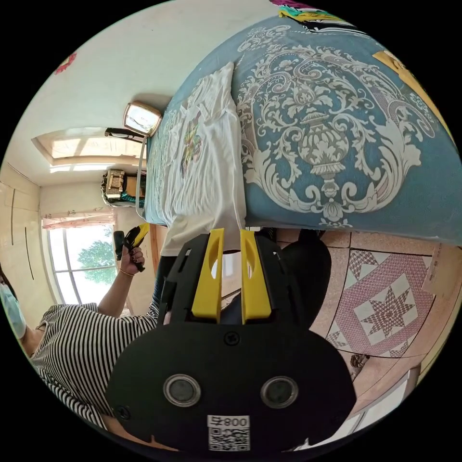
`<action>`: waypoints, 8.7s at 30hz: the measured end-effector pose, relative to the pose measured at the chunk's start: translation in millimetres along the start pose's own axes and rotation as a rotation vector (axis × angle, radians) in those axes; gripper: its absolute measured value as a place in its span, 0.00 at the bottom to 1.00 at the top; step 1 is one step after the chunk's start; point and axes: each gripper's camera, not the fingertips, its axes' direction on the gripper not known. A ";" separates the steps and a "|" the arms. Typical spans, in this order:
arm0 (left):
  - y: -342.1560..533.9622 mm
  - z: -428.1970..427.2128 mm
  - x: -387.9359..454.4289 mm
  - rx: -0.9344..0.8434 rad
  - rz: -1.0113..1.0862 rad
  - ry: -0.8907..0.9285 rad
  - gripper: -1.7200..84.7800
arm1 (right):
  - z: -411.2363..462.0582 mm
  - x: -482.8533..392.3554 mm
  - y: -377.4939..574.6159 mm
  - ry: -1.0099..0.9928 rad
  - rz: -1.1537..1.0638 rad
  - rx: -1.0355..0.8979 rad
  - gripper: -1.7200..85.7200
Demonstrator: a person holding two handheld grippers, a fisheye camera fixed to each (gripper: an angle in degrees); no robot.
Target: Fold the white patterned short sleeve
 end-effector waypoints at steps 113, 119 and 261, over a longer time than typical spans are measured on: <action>264.2 305.2 -447.2 0.514 -0.445 0.926 0.03 | -17.8 36.2 117.4 -0.486 -0.156 0.045 0.02; 287.4 252.8 -442.7 0.582 -0.401 0.936 0.03 | -5.5 48.9 126.7 -0.485 -0.164 0.057 0.02; -550.4 141.5 371.5 -0.060 0.608 -0.535 0.02 | 91.9 -215.6 -615.4 0.569 -0.710 0.058 0.02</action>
